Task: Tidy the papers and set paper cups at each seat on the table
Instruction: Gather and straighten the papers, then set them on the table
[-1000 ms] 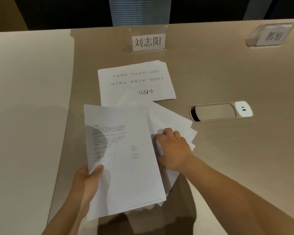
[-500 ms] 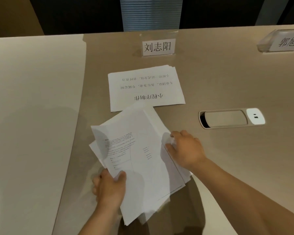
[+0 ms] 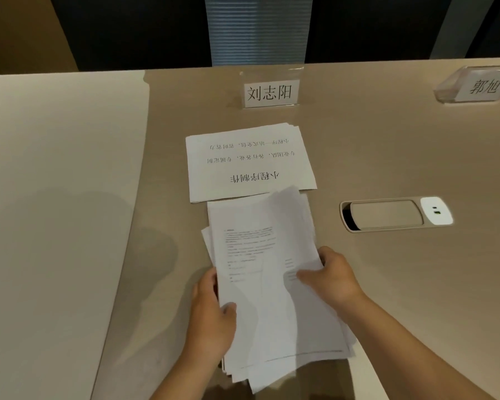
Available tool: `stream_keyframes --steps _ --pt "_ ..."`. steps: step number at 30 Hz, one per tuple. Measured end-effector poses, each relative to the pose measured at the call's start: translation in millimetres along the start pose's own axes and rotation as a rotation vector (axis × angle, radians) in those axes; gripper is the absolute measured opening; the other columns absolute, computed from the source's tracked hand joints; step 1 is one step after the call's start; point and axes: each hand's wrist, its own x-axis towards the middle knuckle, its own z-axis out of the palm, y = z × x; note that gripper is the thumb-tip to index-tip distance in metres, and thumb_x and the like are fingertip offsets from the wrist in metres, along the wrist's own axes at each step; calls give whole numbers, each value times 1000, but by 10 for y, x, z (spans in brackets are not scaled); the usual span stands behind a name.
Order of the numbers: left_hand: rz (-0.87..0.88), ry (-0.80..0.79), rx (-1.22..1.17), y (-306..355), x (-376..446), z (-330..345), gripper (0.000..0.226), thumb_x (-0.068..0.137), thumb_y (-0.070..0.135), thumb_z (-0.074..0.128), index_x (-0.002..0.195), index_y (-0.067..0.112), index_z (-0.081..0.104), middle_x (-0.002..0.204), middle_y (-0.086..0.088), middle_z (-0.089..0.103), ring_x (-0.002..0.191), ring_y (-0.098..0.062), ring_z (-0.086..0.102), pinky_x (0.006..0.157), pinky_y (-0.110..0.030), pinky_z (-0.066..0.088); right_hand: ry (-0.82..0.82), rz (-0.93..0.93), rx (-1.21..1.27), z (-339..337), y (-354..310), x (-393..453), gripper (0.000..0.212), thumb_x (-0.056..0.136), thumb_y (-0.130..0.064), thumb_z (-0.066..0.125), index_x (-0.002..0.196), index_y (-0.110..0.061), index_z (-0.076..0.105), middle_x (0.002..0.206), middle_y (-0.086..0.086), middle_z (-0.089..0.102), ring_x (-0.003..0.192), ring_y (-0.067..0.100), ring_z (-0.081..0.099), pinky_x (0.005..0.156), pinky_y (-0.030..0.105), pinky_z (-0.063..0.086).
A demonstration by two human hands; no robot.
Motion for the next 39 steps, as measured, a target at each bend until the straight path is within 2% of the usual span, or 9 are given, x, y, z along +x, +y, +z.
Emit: stream_keyframes --steps 5,14,19,22,25,27,30,36,39 --pt "151 -11 146 142 351 -13 46 89 7 60 122 36 48 119 5 55 106 -19 60 89 -33 53 110 51 31 -202 155 41 29 77 -6 71 97 -14 52 88 7 66 75 23 66 51 27 47" --pt "397 55 898 607 1521 -119 65 102 40 35 156 18 8 167 -6 -4 153 -28 -5 122 -45 1 147 94 6 -245 297 57 29 80 -3 67 101 -12 50 86 4 63 73 18 62 51 28 45" --pt "388 80 965 545 1589 -150 53 102 40 34 151 19 30 161 -5 26 147 -25 26 115 -45 26 175 81 7 -236 325 52 26 81 0 63 101 -12 51 83 0 62 71 14 60 49 24 40" --pt "519 202 1037 453 1407 -194 28 95 28 54 116 14 65 113 -9 63 99 -30 60 73 -40 44 191 95 30 -260 372 22 26 81 0 62 102 -14 52 84 0 63 73 15 61 52 27 42" --pt "669 149 989 305 1275 -218 8 78 7 73 83 14 73 80 -4 63 69 -26 60 59 -32 40 200 114 56 -268 408 -15 26 81 1 61 101 -15 55 86 2 65 74 18 61 56 28 44" --pt "660 150 916 228 1252 -252 21 77 10 76 97 18 74 98 -4 68 90 -28 64 76 -40 50 209 126 66 -260 397 -44 25 81 1 60 99 -15 56 87 4 66 76 20 62 58 29 46" --pt "394 83 904 183 1192 -300 52 94 35 55 144 29 42 156 -2 34 146 -33 25 116 -50 23 210 140 53 -229 374 -81 24 78 -1 62 96 -16 58 88 6 67 77 23 64 61 31 49" --pt "610 18 686 127 863 -261 29 92 26 62 120 30 68 127 7 61 114 -23 55 91 -30 34 247 193 -110 -100 309 -148 50 65 -33 79 106 -14 58 113 10 50 106 34 52 87 41 52" --pt "594 142 684 132 889 -234 40 84 22 72 123 29 65 139 -1 55 130 -31 47 101 -38 31 266 197 -183 -67 228 -188 63 70 -31 81 120 -11 49 126 13 40 115 39 44 88 40 45"
